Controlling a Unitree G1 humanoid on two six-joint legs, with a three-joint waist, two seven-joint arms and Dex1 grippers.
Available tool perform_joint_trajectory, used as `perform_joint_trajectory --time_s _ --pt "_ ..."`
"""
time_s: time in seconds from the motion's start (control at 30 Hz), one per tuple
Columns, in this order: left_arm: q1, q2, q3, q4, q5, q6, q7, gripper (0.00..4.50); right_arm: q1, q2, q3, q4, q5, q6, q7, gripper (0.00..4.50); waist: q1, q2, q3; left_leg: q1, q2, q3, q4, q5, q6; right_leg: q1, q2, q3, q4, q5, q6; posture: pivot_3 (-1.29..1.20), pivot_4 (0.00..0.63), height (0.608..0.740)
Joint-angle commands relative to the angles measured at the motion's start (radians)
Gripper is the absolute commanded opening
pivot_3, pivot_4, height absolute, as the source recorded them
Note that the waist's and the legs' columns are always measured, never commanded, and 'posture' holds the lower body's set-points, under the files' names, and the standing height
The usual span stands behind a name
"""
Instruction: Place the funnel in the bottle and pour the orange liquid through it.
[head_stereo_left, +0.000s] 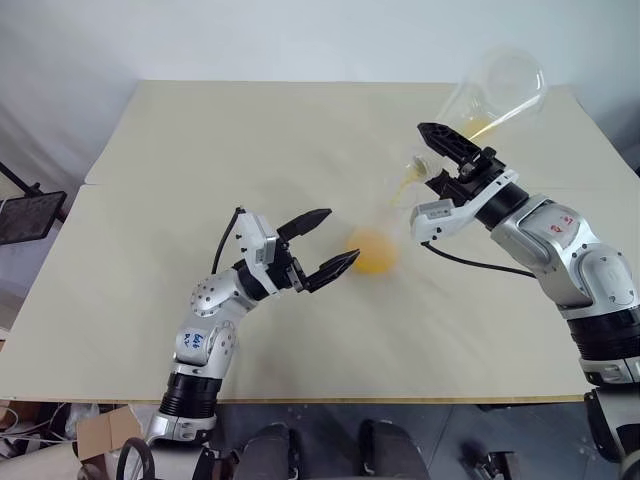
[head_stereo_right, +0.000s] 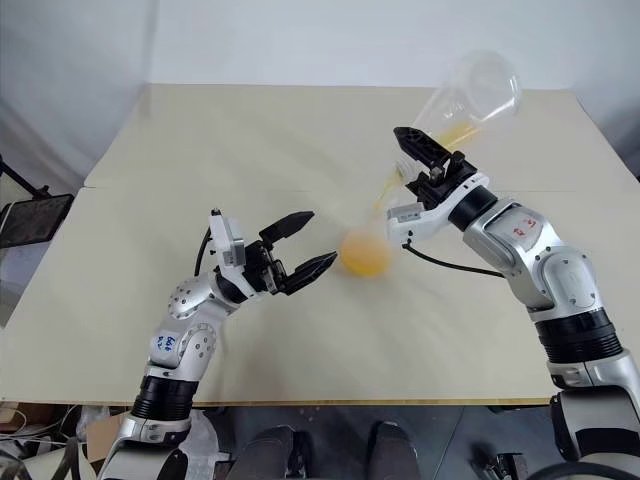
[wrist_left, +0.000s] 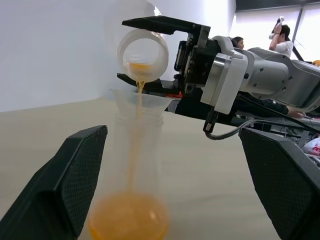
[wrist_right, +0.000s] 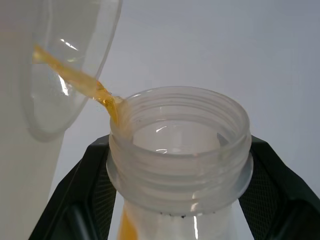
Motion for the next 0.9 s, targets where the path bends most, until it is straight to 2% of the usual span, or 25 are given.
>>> perform_joint_trajectory --time_s 0.03,0.9 --pt "-0.012 -0.009 -0.007 -0.022 -0.005 -0.011 0.005 4.5 -0.024 -0.021 -0.01 -0.018 0.001 -0.011 -0.017 2.83 0.0 0.0 0.0 0.0 0.0 0.0 0.0 0.0 0.0 0.0 0.0 0.0 0.0 0.0 0.0 0.0 0.15 0.74" --pt "-0.018 -0.045 -0.019 -0.002 0.003 -0.026 0.011 4.5 -0.038 -0.043 -0.002 -0.012 -0.03 -0.045 -0.011 2.83 0.0 0.0 0.0 0.0 0.0 0.0 0.0 0.0 0.0 0.0 0.0 0.0 0.0 0.0 0.0 0.0 0.15 0.74"
